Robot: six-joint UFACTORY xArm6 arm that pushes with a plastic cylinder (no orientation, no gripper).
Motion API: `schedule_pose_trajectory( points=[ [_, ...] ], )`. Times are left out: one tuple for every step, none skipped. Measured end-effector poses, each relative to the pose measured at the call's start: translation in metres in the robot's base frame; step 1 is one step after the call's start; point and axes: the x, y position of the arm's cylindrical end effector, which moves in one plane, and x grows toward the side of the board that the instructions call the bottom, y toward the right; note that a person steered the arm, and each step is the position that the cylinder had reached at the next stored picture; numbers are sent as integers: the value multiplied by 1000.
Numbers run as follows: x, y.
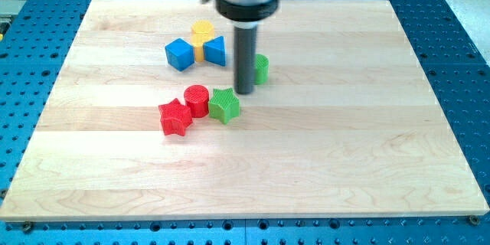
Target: Push the green circle towards the top right corner of the board
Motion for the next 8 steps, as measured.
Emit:
schedule_pose_trajectory(
  points=[
    [-42,34],
    [-39,68],
    [7,62],
    [-45,91],
    [-81,134],
    [-69,125],
    [-99,161],
    [-96,163]
  ],
)
